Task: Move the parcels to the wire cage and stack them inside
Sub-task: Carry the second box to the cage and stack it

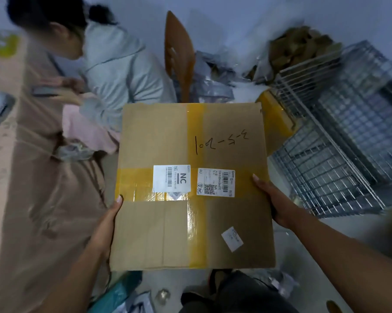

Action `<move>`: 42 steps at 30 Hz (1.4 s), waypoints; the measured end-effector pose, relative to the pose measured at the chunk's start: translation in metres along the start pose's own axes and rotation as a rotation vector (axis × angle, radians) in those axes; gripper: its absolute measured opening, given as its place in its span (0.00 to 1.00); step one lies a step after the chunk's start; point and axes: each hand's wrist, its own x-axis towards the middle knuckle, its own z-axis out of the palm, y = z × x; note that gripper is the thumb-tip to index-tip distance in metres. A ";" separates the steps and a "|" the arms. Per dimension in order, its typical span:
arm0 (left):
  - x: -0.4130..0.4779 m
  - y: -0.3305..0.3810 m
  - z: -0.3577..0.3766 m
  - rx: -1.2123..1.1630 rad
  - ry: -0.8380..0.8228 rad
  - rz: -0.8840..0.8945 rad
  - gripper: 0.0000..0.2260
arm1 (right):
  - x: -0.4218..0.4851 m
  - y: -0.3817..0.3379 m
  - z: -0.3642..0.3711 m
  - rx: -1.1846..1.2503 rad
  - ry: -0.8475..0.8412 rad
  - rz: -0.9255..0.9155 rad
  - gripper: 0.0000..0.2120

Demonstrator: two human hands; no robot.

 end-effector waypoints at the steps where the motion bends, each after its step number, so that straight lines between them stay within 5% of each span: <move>1: 0.011 0.009 0.012 0.018 -0.021 0.011 0.36 | 0.002 -0.003 -0.012 0.025 0.015 -0.002 0.33; 15: 0.146 0.111 0.141 0.265 -0.262 -0.083 0.36 | 0.032 -0.008 -0.104 0.293 0.269 0.021 0.32; 28: 0.253 0.200 0.183 0.576 -0.321 -0.197 0.35 | 0.091 0.015 -0.065 0.455 0.496 0.062 0.36; 42: 0.333 0.234 0.236 0.708 -0.352 -0.281 0.30 | 0.138 0.042 -0.066 0.633 0.510 0.118 0.33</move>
